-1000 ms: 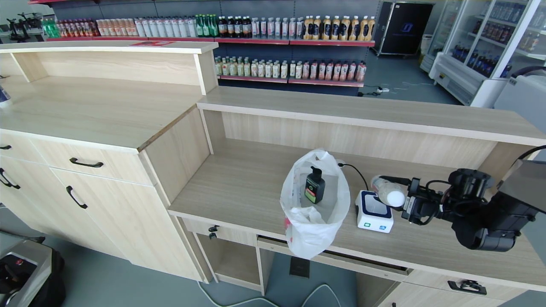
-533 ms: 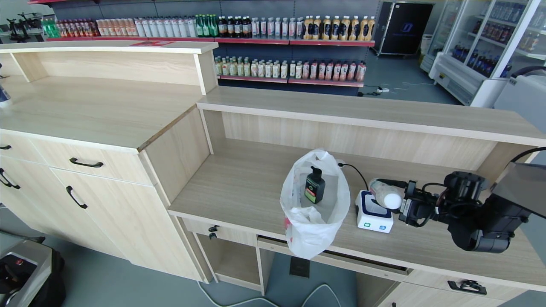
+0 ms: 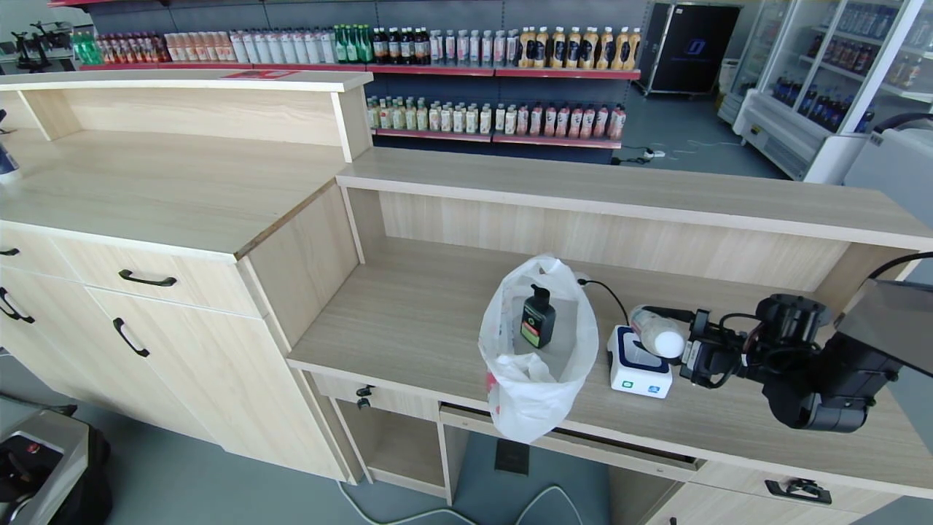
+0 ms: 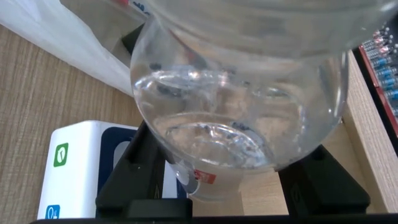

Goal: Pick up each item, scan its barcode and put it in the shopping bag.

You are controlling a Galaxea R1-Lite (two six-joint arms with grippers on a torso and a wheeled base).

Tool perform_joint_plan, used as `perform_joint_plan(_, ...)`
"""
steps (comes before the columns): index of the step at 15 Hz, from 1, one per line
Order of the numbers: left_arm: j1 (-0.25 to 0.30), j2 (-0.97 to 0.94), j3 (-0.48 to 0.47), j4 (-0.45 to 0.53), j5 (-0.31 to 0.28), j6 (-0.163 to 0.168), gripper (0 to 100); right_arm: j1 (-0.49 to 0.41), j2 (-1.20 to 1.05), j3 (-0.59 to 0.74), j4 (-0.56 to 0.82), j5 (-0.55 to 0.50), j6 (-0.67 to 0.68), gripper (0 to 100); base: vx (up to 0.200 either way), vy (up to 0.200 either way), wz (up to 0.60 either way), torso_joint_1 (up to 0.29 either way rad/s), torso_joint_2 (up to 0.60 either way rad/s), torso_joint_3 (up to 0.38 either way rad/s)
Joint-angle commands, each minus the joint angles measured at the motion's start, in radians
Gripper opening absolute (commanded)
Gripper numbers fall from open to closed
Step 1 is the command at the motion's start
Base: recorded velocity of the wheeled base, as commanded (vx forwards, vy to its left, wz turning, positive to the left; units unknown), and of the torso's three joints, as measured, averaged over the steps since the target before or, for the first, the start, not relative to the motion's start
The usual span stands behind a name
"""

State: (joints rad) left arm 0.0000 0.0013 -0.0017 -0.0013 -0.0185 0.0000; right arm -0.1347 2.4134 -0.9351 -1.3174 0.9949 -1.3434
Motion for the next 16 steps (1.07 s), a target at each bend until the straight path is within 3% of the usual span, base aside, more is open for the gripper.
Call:
perform_joint_plan(1, 0.0, 0.0, 0.0, 0.0, 0.0, 0.0, 100, 0.003, 0.001, -0.001, 0.0, -0.001, 0.0, 0, 0.0, 0.0, 0.0, 0.0, 0.0, 0.0)
perform_joint_plan(7, 0.0, 0.0, 0.0, 0.0, 0.0, 0.0, 100, -0.002, -0.051, 0.001, 0.05, -0.002, 0.053, 0, 0.0, 0.0, 0.0, 0.0, 0.0, 0.0)
perform_joint_plan(9, 0.0, 0.0, 0.0, 0.0, 0.0, 0.0, 100, -0.026, -0.197, 0.012, 0.173, -0.001, 0.167, 0, 0.0, 0.0, 0.0, 0.0, 0.0, 0.0)
perform_joint_plan(12, 0.0, 0.0, 0.0, 0.0, 0.0, 0.0, 100, -0.094, -0.488, 0.042, 0.402, -0.042, 0.484, 0, 0.0, 0.0, 0.0, 0.0, 0.0, 0.0)
perform_joint_plan(14, 0.0, 0.0, 0.0, 0.0, 0.0, 0.0, 100, -0.112, -0.608, 0.052, 0.463, -0.211, 0.727, 0, 0.0, 0.0, 0.0, 0.0, 0.0, 0.0)
perform_joint_plan(16, 0.0, 0.0, 0.0, 0.0, 0.0, 0.0, 100, -0.092, -0.648, 0.058, 0.471, -0.535, 0.955, 0, 0.0, 0.0, 0.0, 0.0, 0.0, 0.0)
